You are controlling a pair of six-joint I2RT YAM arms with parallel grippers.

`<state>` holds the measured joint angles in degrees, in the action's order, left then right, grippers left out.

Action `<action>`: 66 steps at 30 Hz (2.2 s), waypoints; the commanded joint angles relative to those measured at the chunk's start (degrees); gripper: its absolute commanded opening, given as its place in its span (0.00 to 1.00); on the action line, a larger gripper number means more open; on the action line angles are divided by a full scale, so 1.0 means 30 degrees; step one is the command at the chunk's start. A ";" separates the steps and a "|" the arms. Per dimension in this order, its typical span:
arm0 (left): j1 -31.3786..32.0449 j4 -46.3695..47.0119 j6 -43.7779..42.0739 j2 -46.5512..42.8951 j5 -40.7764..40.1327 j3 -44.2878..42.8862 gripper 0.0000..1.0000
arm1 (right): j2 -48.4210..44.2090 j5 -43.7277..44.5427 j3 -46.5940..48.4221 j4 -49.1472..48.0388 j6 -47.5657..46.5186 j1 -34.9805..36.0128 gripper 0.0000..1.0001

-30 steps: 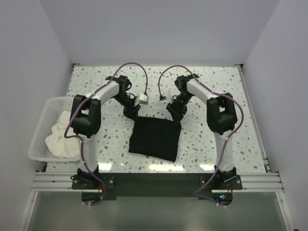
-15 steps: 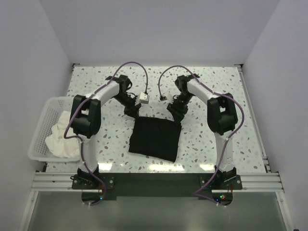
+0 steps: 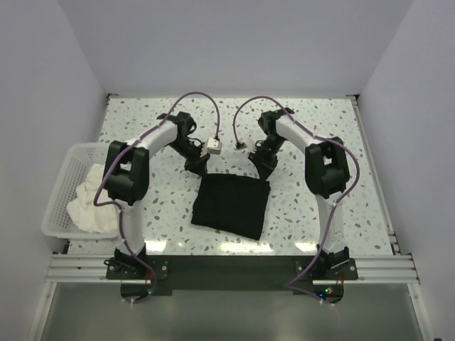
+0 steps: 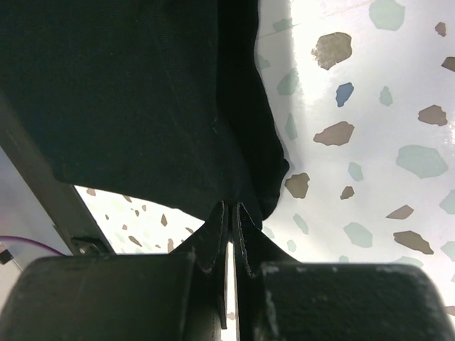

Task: Fold and stack the t-shirts
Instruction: Fold the tshirt

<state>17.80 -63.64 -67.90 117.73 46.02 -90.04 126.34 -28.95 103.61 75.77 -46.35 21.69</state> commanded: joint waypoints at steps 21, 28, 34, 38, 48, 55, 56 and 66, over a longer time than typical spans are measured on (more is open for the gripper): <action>-0.0749 0.2667 0.3235 0.1709 -0.0105 -0.2913 0.00 | -0.0986 0.3261 -0.0936 -0.0762 -0.0518 -0.1342 0.00; -0.0602 0.4275 0.5608 0.4290 -0.1071 -0.4790 0.00 | 0.0918 0.5838 0.0675 -0.3164 -0.0050 -0.1459 0.00; -0.0689 0.6093 0.7572 0.4935 -0.2681 -0.5055 0.00 | 0.1713 0.7363 0.1905 -0.5625 0.0915 -0.1576 0.00; -0.1040 0.7382 0.9357 0.4382 -0.3096 -0.4997 0.18 | 0.1452 0.7044 0.3077 -0.5805 0.1824 -0.1577 0.34; -0.0722 0.8115 1.4156 -0.3789 0.1767 0.1265 0.56 | -0.4840 -0.0417 0.0603 -0.3987 0.7205 -0.1606 0.63; 0.2235 1.3056 2.0020 -0.6023 0.3615 0.8036 0.55 | -0.7133 -0.6547 -0.6963 -0.6909 1.1958 -0.0671 0.54; 0.2356 1.3503 2.1157 -0.5847 0.3731 0.8708 0.55 | -0.7105 -0.6870 -0.7491 -0.7293 1.2340 -0.0553 0.52; 0.0781 1.4855 2.3774 -0.0926 0.3588 1.0003 0.52 | -0.3854 -0.4768 -1.1538 -0.9904 1.2872 -0.1193 0.47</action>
<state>23.18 -22.37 -0.78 112.49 58.87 -61.12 113.60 -45.58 70.11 49.56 -8.36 19.99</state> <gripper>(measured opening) 0.521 0.477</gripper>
